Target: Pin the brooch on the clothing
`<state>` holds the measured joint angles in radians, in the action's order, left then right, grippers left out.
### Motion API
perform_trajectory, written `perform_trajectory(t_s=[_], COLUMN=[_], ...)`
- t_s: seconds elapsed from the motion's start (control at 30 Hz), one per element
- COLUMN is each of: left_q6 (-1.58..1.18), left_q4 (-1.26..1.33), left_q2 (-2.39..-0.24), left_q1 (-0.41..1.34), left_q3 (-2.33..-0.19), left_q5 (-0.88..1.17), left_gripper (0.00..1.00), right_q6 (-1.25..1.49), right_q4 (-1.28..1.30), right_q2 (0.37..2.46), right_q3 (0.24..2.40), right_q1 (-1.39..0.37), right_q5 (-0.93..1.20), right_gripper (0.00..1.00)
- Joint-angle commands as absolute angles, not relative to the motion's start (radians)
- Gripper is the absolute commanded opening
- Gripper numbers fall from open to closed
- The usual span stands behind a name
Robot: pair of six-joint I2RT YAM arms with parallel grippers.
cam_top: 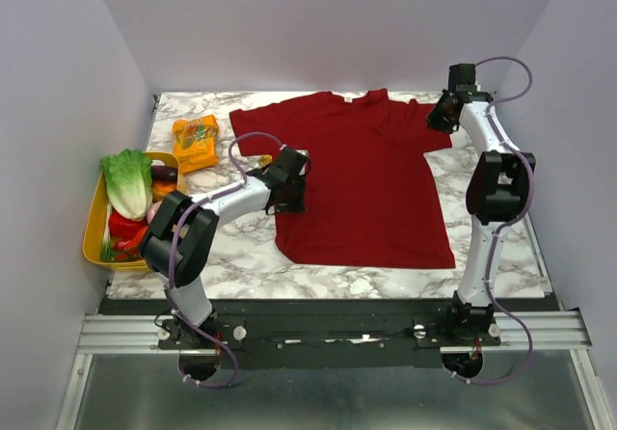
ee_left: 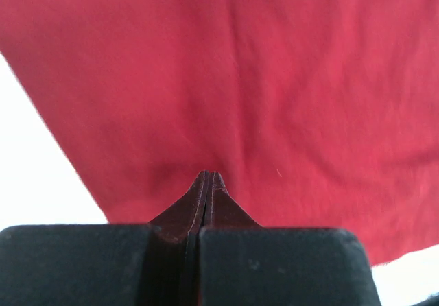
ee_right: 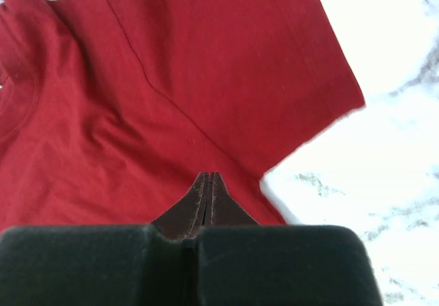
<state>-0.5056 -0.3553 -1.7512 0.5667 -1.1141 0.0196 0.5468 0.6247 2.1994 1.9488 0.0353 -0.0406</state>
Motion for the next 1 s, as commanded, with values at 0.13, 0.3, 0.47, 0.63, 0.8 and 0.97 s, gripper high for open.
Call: perform_trajectory(t_s=[0.13, 0.3, 0.47, 0.63, 0.8, 0.97], left_q6=[-0.552, -0.558, -0.563, -0.578, -0.563, -0.538], left_q4=[-0.324, -0.363, -0.411, -0.397, -0.384, -0.41], left_q2=[-1.674, -1.64, -1.611, -1.557, -1.537, -1.543], left_q1=[0.652, 0.661, 0.664, 0.675, 0.684, 0.684], left_q3=[-0.991, -0.924, -0.882, -0.818, -0.825, -0.931], left_q5=[0.011, 0.008, 0.008, 0.008, -0.026, -0.049], left_gripper=[0.0, 0.0, 0.0, 0.0, 0.0, 0.0], right_q6=[0.492, 0.451, 0.428, 0.442, 0.446, 0.463], right_q4=[0.836, 0.902, 0.976, 0.973, 0.905, 0.819], right_q2=[2.399, 2.47, 2.531, 2.513, 2.424, 2.19], right_q3=[2.161, 2.239, 2.316, 2.269, 2.151, 1.987], right_q1=[0.031, 0.037, 0.049, 0.067, 0.068, 0.045], right_q5=[-0.078, -0.094, -0.095, -0.074, -0.075, -0.081], right_gripper=[0.0, 0.01, 0.0, 0.0, 0.0, 0.01])
